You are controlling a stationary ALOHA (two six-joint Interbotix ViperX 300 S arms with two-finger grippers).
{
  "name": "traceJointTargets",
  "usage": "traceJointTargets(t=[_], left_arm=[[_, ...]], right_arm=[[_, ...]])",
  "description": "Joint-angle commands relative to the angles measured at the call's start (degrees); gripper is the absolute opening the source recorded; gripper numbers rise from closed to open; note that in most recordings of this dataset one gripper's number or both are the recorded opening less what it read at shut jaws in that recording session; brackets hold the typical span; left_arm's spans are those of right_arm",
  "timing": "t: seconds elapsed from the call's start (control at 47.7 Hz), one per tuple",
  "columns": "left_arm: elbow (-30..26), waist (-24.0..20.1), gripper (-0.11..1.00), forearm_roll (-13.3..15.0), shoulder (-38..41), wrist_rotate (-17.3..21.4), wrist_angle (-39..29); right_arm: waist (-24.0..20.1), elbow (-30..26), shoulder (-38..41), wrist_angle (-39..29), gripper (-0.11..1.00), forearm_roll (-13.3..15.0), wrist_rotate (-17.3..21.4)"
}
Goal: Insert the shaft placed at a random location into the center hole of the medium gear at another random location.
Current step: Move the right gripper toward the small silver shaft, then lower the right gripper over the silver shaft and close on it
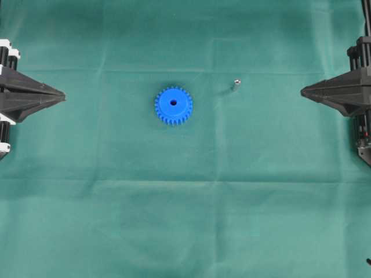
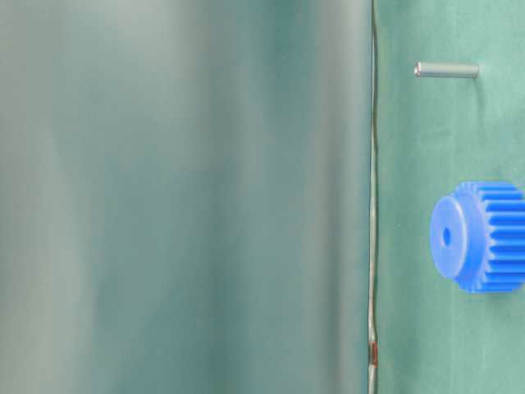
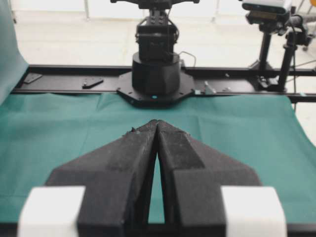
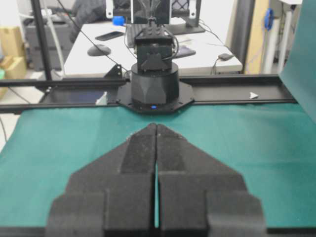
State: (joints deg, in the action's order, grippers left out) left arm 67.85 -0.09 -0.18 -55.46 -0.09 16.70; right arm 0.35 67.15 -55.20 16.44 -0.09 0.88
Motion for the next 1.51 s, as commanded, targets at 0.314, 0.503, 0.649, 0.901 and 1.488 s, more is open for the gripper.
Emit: traceJointTargets(t=[0.314, 0.503, 0.649, 0.901, 1.488], left_arm=[[-2.20, 0.35, 0.00, -0.79, 0.70, -0.62, -2.20], [-2.11, 0.35, 0.00, -0.79, 0.70, -0.70, -2.72], [-2.11, 0.35, 0.00, -0.79, 0.62, -0.70, -3.34], [-2.11, 0.35, 0.00, -0.79, 0.70, -0.70, -3.34], [-2.02, 0.35, 0.00, -0.79, 0.88, -0.70, -3.69]], right_arm=[[1.14, -2.81, 4.31, -3.87, 0.01, 0.18, -2.11], [5.27, -2.55, 8.09, -3.16, 0.01, -0.18, -1.67], [8.09, -2.64, 14.41, -1.32, 0.08, -0.53, -1.67], [12.22, -4.66, 28.30, 0.79, 0.73, -0.70, -1.67], [16.35, -5.36, 48.78, 10.20, 0.84, -2.11, -1.67]])
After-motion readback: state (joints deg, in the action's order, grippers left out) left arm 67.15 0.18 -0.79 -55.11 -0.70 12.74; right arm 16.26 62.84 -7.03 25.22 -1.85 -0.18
